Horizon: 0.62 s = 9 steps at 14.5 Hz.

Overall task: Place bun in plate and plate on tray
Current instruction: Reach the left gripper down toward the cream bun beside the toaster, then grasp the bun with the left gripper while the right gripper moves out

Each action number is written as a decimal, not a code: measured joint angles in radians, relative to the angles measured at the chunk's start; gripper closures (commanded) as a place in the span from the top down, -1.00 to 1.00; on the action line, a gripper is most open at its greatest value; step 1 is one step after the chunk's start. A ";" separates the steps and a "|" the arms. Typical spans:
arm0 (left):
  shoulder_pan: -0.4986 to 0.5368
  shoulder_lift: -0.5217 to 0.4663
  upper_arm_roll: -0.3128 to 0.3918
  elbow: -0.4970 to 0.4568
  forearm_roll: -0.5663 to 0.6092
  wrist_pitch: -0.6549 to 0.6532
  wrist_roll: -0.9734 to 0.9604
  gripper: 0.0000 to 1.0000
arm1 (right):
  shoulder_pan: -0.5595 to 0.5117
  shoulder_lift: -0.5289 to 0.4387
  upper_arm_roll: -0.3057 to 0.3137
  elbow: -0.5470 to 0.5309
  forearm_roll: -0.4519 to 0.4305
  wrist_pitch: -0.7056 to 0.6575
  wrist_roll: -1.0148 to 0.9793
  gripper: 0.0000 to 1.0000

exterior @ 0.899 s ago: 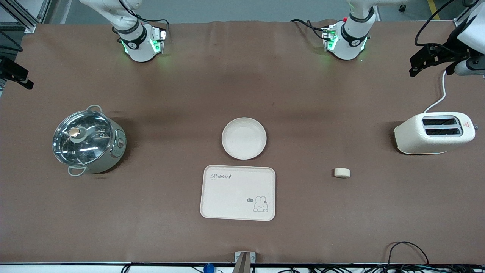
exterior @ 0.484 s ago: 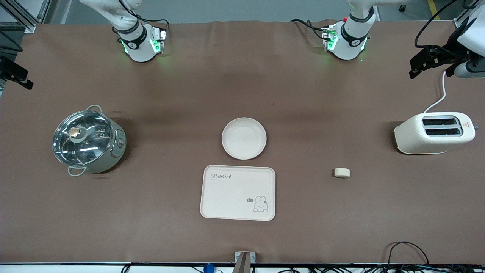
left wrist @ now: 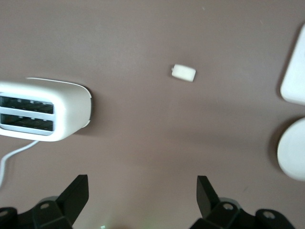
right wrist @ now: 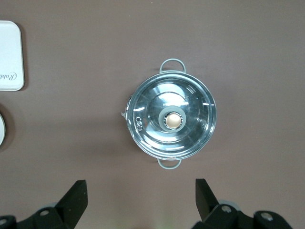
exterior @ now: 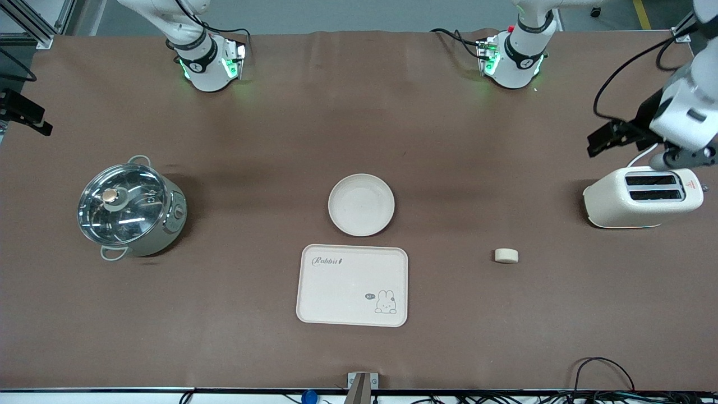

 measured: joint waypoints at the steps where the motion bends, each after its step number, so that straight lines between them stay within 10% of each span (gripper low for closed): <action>1: -0.002 0.036 -0.004 -0.002 0.000 0.032 -0.057 1.00 | 0.000 0.006 0.000 -0.003 0.020 0.000 0.000 1.00; 9: -0.070 0.366 -0.014 -0.009 0.001 0.315 -0.618 1.00 | 0.029 0.105 0.011 -0.025 0.073 0.011 -0.001 1.00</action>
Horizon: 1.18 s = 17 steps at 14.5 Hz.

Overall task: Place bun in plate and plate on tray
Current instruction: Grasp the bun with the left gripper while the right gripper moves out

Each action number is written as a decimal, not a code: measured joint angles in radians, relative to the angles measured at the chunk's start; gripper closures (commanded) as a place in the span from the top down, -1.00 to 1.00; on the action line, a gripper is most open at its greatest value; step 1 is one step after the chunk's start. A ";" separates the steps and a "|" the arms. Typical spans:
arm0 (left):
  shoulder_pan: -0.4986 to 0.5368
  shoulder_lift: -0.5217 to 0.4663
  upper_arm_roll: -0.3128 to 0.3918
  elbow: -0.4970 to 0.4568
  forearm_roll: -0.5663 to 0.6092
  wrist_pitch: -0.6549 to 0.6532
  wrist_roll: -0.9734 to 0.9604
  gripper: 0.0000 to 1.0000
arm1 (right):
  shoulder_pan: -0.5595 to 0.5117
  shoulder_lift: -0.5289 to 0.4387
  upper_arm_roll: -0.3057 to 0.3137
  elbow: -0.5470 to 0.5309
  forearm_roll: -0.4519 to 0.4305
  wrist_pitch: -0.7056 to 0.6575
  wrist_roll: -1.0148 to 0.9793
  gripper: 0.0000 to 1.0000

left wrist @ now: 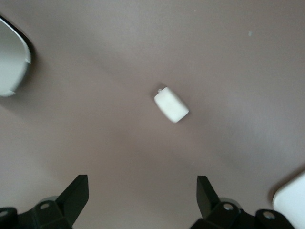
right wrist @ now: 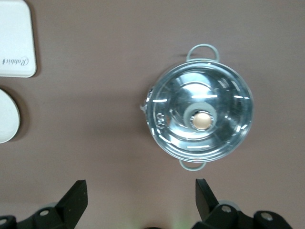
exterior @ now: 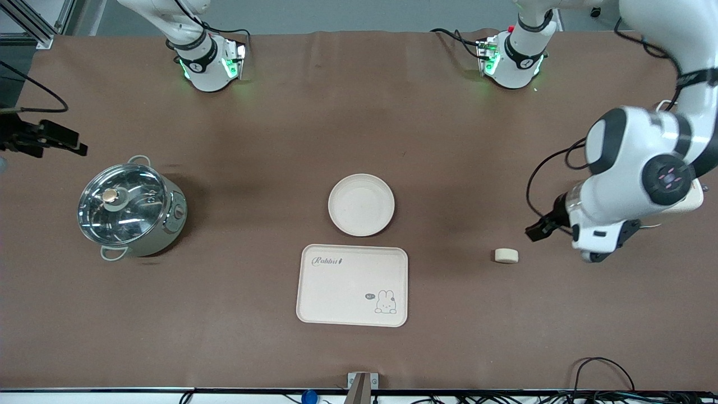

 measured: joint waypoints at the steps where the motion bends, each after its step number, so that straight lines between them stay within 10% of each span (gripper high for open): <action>1: -0.004 0.038 0.000 -0.001 0.003 0.047 -0.054 1.00 | 0.017 0.014 0.001 -0.002 0.013 0.006 0.003 1.00; 11: 0.005 0.244 0.005 -0.123 0.011 0.478 -0.310 0.94 | 0.171 0.072 0.009 -0.277 0.177 0.373 0.168 1.00; 17: 0.014 0.279 0.006 -0.139 0.011 0.536 -0.312 -0.47 | 0.346 0.133 0.012 -0.457 0.283 0.723 0.263 1.00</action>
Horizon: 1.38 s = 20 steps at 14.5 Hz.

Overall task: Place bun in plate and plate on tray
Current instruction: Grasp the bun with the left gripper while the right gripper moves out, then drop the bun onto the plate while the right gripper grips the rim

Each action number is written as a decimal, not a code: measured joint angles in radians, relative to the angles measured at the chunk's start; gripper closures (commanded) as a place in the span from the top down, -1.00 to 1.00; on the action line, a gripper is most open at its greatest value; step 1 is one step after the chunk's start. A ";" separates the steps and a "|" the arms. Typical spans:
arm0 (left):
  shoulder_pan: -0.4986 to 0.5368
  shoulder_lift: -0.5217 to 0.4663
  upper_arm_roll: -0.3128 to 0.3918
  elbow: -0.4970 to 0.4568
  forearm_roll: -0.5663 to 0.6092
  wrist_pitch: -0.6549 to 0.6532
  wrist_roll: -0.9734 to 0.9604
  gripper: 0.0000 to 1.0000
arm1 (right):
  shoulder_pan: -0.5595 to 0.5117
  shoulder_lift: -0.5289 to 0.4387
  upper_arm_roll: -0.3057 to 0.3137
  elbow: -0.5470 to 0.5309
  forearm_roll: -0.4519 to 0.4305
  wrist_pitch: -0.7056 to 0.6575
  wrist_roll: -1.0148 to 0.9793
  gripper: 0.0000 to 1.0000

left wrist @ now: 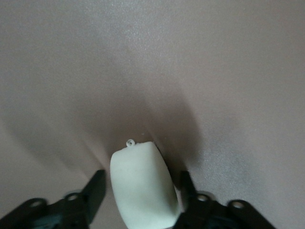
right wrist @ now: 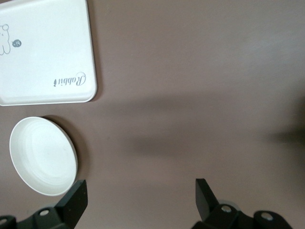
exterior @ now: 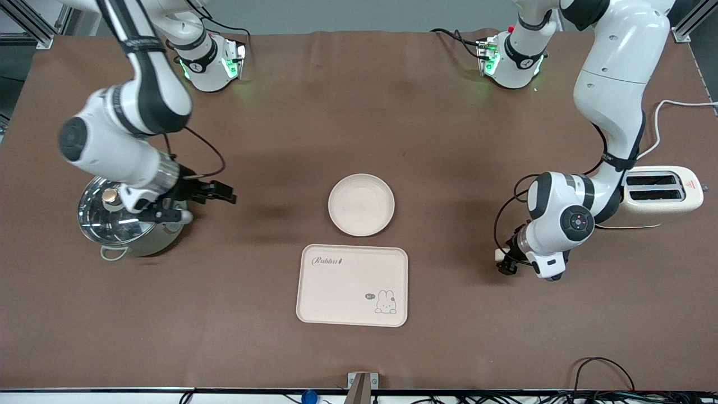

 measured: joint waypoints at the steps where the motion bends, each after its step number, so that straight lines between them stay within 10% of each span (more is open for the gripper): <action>1: 0.000 -0.001 0.000 0.003 0.000 0.001 0.000 -0.58 | 0.038 0.022 0.000 -0.003 0.000 0.028 0.041 1.00; 8: -0.051 -0.036 -0.064 0.026 0.000 -0.025 -0.072 -0.49 | 0.204 0.201 0.001 -0.006 0.007 0.298 0.190 1.00; 20: -0.505 0.065 -0.084 0.207 0.000 -0.028 -0.391 -0.37 | 0.423 0.341 -0.002 -0.001 0.008 0.524 0.382 0.77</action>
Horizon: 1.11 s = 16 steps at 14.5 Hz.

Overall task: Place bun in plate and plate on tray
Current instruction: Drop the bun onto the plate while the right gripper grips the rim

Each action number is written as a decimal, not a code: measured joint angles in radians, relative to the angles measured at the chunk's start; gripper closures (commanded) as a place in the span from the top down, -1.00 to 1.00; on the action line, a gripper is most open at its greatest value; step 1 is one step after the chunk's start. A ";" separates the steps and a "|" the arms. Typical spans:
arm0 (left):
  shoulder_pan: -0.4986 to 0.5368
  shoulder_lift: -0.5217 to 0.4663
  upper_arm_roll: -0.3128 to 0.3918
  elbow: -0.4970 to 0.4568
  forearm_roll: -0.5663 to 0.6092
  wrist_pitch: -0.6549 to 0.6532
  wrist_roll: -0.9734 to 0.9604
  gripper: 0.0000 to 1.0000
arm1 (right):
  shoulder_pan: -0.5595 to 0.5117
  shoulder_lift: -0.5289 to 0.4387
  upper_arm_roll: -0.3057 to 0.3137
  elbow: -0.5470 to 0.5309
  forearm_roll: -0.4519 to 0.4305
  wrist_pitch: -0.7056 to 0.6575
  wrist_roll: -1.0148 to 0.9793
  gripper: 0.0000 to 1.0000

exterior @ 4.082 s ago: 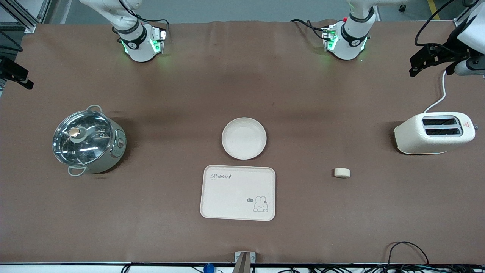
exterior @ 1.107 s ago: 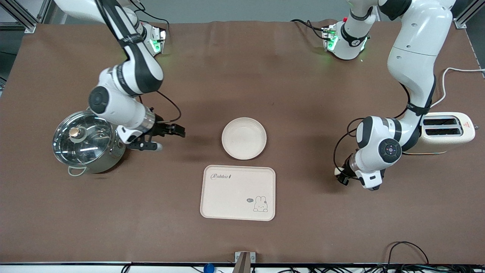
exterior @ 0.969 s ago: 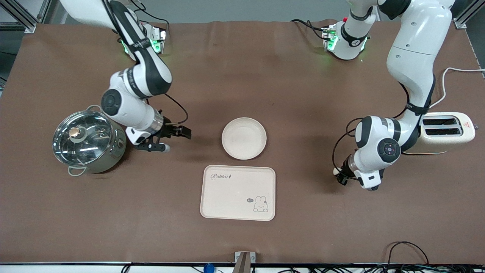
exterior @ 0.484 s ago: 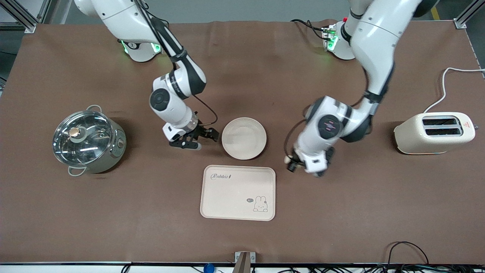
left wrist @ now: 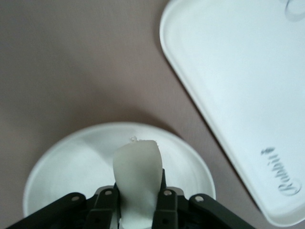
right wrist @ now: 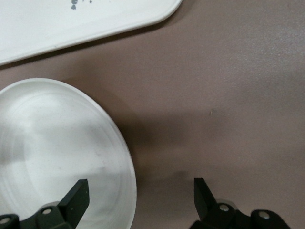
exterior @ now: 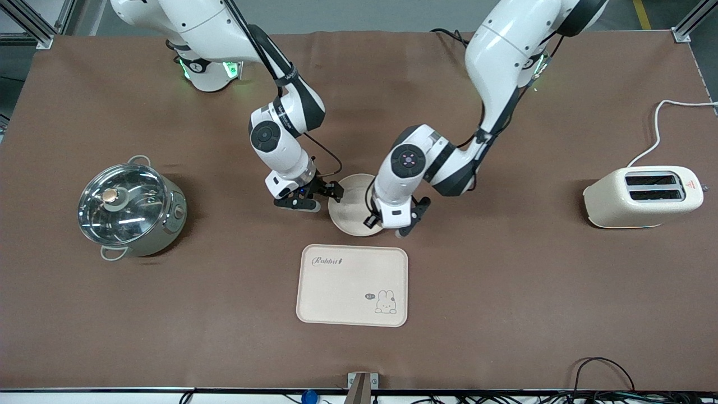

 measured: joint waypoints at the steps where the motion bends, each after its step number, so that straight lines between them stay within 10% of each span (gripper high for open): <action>1: -0.015 0.017 0.000 0.009 0.000 0.007 -0.010 -0.26 | 0.000 0.002 0.000 0.000 0.000 0.000 0.000 0.58; 4: -0.038 0.043 0.002 0.012 0.000 0.010 -0.022 0.91 | 0.002 0.013 0.000 0.007 0.000 0.017 0.000 0.06; 7: -0.034 0.045 0.005 0.019 0.000 0.011 -0.022 1.00 | 0.014 0.046 0.000 0.022 0.000 0.048 0.000 -0.99; 16: 0.083 -0.209 0.034 0.084 0.005 -0.225 0.131 1.00 | 0.017 0.060 -0.002 0.062 0.001 0.056 0.000 -0.99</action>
